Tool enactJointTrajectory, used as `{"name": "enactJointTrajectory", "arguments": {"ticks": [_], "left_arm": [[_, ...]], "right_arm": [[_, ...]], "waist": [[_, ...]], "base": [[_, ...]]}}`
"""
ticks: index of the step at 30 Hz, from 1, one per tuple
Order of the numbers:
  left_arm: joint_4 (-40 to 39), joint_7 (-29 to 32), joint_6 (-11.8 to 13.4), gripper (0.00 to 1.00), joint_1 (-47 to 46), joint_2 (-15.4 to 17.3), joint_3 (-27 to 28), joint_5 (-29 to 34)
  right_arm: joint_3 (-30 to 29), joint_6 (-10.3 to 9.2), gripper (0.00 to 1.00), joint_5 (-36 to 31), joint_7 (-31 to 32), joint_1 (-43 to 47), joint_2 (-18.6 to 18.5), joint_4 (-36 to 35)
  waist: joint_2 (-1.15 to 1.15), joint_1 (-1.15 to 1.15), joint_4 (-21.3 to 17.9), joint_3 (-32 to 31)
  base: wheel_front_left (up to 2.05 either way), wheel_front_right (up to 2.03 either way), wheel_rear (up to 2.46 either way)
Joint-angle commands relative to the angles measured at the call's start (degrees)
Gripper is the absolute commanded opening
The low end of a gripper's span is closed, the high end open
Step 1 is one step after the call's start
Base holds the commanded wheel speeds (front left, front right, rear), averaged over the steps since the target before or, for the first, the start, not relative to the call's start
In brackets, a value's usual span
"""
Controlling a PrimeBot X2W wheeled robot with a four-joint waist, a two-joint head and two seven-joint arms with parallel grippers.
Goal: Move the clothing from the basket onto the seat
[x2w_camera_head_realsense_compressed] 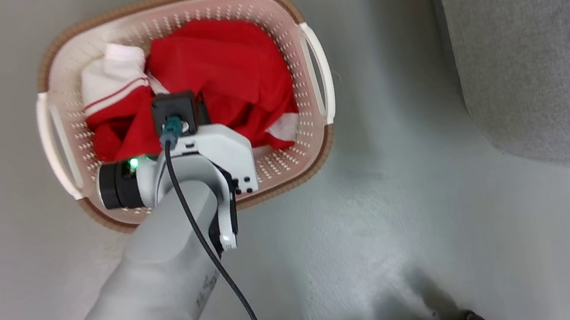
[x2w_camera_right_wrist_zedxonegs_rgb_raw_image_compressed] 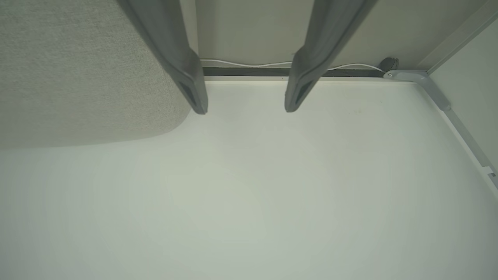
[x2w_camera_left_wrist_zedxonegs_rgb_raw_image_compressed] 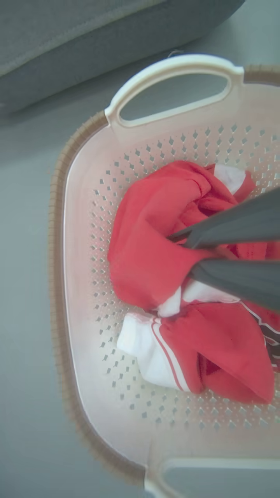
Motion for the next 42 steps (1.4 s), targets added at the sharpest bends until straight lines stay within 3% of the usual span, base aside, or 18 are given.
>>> {"name": "enactJointTrajectory", "arguments": {"ticks": [1, 13, 27, 42], "left_arm": [[-1.81, -0.59, -0.46, 0.00, 2.00, 0.19, 1.86, 1.53], [-10.47, -0.60, -2.89, 0.00, 10.15, 0.19, 10.41, 12.47], [-18.79, -0.60, -9.04, 0.00, 17.22, 0.19, 18.20, 24.14], [-27.57, -0.60, -15.13, 0.00, 16.66, 0.19, 22.88, 32.24]], "right_arm": [[0.11, 0.41, 1.00, -0.32, -0.34, 3.21, -1.46, -0.50], [1.19, 0.41, 1.00, -4.19, -0.34, 7.84, 0.30, 5.10], [1.58, 0.41, 1.00, -10.24, -0.34, 16.42, 5.54, 14.58], [1.87, 0.41, 1.00, -13.97, -0.34, 19.93, 9.14, 18.74]], "waist": [[0.00, 0.00, 1.27, -2.96], [0.00, 0.00, 3.74, -13.76], [0.00, 0.00, 7.56, -29.47], [0.00, 0.00, 10.68, -37.26]], "base": [[0.00, 0.00, 0.00], [0.00, 0.00, 0.00], [0.00, 0.00, 0.00], [0.00, 0.00, 0.00]]}}
